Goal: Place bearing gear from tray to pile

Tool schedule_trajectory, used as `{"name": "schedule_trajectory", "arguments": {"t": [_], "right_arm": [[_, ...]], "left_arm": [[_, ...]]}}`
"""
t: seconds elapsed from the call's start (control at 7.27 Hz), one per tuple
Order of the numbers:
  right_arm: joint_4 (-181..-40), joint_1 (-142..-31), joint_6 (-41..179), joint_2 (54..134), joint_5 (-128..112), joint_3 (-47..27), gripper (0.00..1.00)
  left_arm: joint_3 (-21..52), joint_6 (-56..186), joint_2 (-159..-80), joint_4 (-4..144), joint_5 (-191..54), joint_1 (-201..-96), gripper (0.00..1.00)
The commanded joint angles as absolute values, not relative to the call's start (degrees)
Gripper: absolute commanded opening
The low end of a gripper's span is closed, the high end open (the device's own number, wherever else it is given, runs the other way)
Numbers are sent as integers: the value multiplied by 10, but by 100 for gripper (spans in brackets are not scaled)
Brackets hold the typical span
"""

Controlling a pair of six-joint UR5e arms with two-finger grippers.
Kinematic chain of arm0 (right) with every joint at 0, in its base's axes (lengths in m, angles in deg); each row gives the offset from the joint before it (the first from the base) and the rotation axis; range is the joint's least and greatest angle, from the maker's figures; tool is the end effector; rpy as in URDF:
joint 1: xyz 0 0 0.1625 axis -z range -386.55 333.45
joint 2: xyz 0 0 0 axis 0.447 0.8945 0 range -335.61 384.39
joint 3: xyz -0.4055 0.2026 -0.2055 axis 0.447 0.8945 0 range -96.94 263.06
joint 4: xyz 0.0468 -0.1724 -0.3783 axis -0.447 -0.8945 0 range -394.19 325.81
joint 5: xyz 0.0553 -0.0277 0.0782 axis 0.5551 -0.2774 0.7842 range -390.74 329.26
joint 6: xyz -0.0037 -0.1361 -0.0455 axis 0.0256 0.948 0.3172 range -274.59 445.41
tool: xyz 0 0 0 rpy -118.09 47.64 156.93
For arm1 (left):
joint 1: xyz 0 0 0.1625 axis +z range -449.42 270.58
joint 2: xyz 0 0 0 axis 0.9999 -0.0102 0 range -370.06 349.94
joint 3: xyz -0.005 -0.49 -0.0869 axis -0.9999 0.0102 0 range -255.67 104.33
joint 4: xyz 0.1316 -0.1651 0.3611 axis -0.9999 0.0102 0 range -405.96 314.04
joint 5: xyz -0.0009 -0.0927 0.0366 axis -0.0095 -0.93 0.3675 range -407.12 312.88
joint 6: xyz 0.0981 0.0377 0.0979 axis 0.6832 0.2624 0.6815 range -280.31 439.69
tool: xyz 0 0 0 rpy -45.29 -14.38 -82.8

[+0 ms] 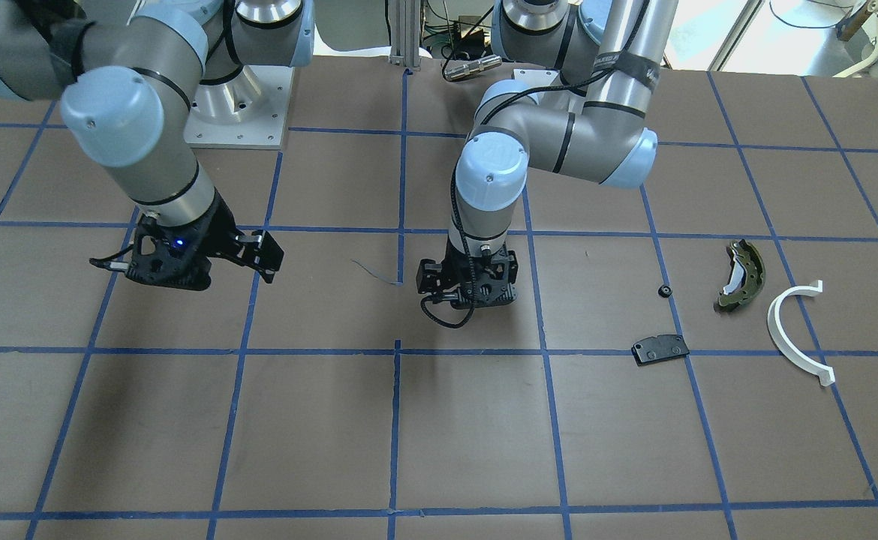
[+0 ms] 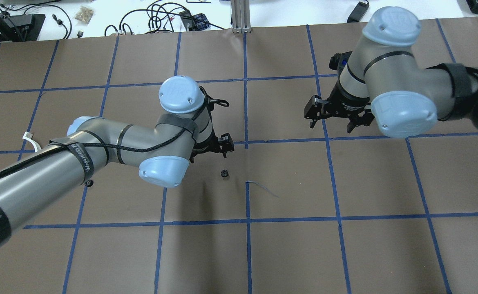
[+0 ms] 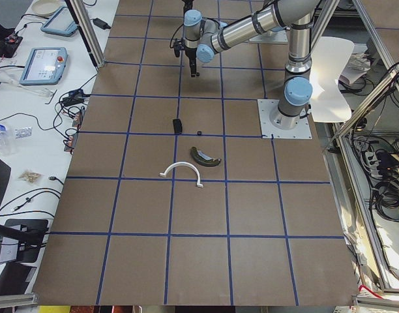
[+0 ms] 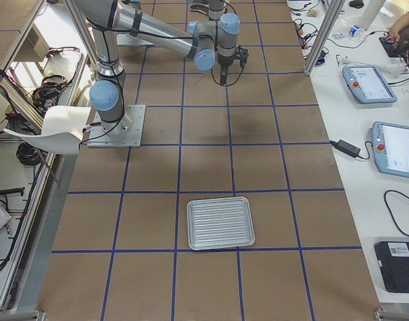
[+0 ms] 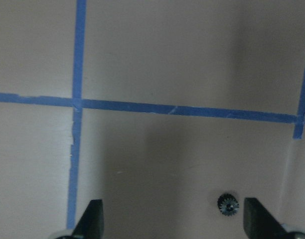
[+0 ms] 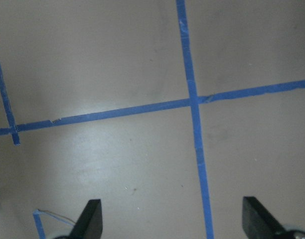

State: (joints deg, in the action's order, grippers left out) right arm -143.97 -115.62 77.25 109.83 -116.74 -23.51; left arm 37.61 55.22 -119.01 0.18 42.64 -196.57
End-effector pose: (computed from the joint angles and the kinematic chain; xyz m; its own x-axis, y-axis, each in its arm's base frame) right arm 0.1351 -0.5080 0.3701 -0.9850 0.1595 -0.0657 0.1576 0.9869 0.0333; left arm -0.2928 -0.4946 0.2260 -0.9918 -0.1271 0.0156 -0.1274 0.9916 -0.0242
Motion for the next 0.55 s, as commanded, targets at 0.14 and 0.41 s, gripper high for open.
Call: {"name": "schedule_trajectory", "arguments": {"t": [0.14, 0.41], "right_arm": [[-1277, -1148, 772, 1207, -1205, -189, 100], [-1232, -1150, 771, 1178, -1217, -117, 100]], "left_arm": [[390, 539, -1219, -39, 431, -2008, 91], [390, 538, -1230, -39, 431, -2009, 89]]}}
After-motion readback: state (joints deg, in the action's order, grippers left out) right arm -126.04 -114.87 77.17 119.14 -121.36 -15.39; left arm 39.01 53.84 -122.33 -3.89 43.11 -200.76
